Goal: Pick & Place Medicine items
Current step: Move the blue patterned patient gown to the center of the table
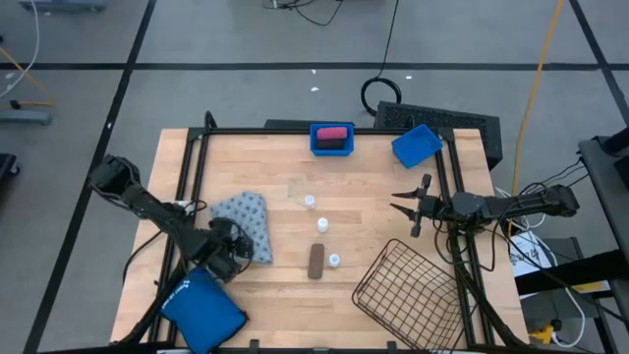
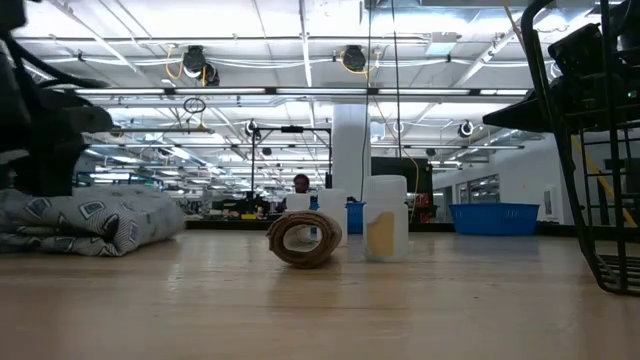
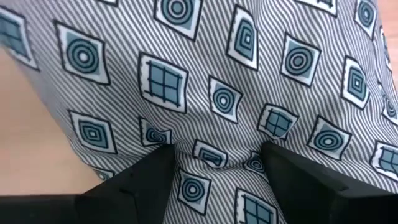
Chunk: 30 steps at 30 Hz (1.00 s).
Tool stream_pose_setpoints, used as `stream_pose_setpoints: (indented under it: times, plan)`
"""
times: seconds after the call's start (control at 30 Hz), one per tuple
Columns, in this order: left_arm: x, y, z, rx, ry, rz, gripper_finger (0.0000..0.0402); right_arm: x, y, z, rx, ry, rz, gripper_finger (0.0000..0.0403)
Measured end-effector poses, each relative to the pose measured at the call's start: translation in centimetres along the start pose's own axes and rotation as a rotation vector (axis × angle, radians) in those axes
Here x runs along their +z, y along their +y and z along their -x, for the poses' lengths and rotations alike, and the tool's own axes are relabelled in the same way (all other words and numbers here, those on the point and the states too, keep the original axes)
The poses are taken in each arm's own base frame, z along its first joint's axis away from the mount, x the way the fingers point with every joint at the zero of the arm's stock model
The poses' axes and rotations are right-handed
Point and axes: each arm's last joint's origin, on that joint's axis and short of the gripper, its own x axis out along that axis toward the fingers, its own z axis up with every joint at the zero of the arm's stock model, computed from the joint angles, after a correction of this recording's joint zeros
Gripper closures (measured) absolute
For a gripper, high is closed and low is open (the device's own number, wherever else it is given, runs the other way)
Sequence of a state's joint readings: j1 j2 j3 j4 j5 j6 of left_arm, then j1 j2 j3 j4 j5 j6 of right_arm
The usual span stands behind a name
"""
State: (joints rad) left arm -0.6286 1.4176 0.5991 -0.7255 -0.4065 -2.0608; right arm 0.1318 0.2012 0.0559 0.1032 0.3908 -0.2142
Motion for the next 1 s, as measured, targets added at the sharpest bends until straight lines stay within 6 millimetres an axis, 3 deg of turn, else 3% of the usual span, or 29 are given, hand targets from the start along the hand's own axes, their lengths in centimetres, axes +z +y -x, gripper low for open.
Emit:
stream_pose_setpoints:
  times: [0.2,0.3,0.5,0.77,0.9,1.0]
  plan:
    - [1.2,-1.7,-0.8,-0.091,-0.052,-0.218,0.0147,0.0,0.0,0.0,0.0,0.0,0.0,0.0287]
    - [2.0,-2.4,-1.0,-0.099,-0.028,-0.232,0.0147,0.0,0.0,0.0,0.0,0.0,0.0,0.0287]
    - [3.5,-2.7,1.9,-0.182,-0.148,-0.177,0.0147,0.0,0.0,0.0,0.0,0.0,0.0,0.0287]
    - [5.1,1.1,4.3,-0.082,-0.204,0.048,0.0147,0.0,0.0,0.0,0.0,0.0,0.0,0.0287]
    - [4.8,3.0,3.6,-0.077,-0.155,0.179,0.0147,0.0,0.0,0.0,0.0,0.0,0.0,0.0287]
    - [4.3,4.1,1.9,-0.158,-0.077,0.261,0.0147,0.0,0.0,0.0,0.0,0.0,0.0,0.0287]
